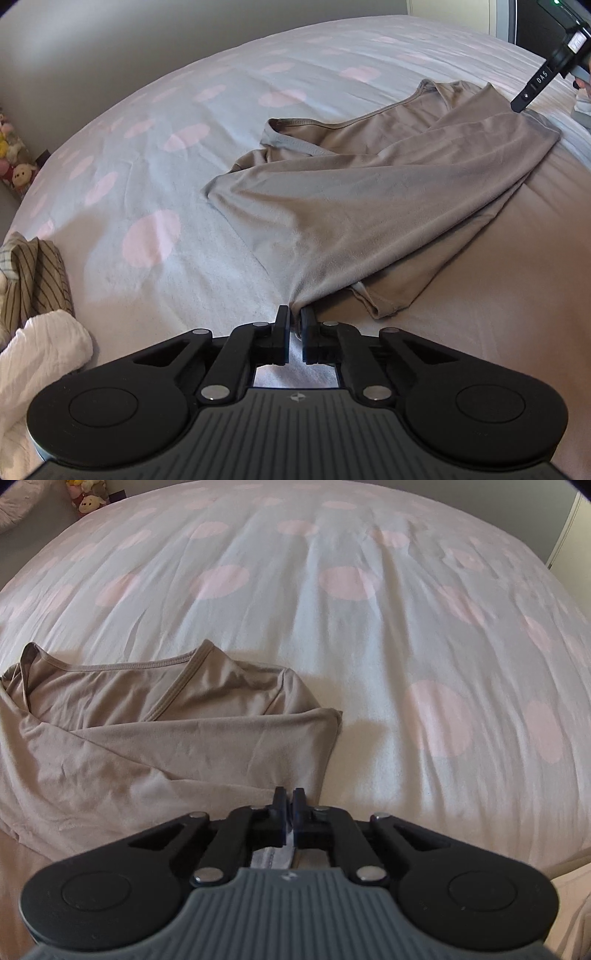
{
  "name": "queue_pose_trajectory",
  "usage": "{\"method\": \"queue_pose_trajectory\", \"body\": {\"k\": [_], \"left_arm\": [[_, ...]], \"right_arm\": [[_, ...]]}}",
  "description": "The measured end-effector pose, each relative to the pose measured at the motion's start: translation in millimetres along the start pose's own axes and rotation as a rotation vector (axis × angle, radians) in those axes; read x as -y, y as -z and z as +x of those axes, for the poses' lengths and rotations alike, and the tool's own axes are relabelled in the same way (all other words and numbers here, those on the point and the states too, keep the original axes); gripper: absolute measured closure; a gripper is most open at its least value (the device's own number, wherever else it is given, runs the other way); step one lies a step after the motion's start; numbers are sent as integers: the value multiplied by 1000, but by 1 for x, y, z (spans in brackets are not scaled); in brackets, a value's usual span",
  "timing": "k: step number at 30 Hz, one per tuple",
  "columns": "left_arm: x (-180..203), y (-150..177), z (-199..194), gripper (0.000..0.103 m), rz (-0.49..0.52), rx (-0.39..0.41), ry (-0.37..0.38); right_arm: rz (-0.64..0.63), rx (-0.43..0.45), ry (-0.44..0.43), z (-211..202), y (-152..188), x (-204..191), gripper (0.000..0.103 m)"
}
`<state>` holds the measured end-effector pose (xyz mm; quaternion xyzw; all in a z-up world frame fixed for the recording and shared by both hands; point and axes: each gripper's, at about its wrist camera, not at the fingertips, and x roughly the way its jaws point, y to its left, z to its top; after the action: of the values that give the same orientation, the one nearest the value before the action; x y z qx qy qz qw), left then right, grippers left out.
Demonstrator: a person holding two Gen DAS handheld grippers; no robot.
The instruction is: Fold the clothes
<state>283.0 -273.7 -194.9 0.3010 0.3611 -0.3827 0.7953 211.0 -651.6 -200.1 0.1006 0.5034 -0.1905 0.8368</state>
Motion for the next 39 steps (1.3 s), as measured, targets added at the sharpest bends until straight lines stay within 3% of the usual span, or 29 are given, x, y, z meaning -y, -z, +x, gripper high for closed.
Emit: {"method": "queue_pose_trajectory", "body": {"k": [5,8,13,17,22,24,26,28,30,35,39], "left_arm": [[-2,-1,1,100,-23,-23,0],[-3,-1,2,100,-32,-29,4],[-5,-1,2,100,-48,-38,10],[-6,-1,3,100,-58,-39,17],[-6,-1,3,100,-62,-42,18],[-6,-1,2,100,-60,-43,16],[-5,-1,2,100,-57,-43,13],[-4,-1,2,100,-55,-43,10],[-4,-1,2,100,-53,-42,8],[-4,-3,1,100,-43,-46,0],[-2,-3,1,100,-35,-48,-4]], "right_arm": [[-20,94,59,-18,-6,-3,100],[2,101,101,-13,-14,3,100],[-1,58,69,2,-14,3,98],[66,104,66,-11,-8,13,92],[135,102,-24,-31,18,17,89],[167,81,-55,-30,30,17,72],[207,65,-84,-24,40,17,69],[232,61,-107,-20,47,16,71],[233,67,-120,-18,51,13,101],[213,115,-55,-39,48,16,103],[250,81,-53,-37,50,29,103]]}}
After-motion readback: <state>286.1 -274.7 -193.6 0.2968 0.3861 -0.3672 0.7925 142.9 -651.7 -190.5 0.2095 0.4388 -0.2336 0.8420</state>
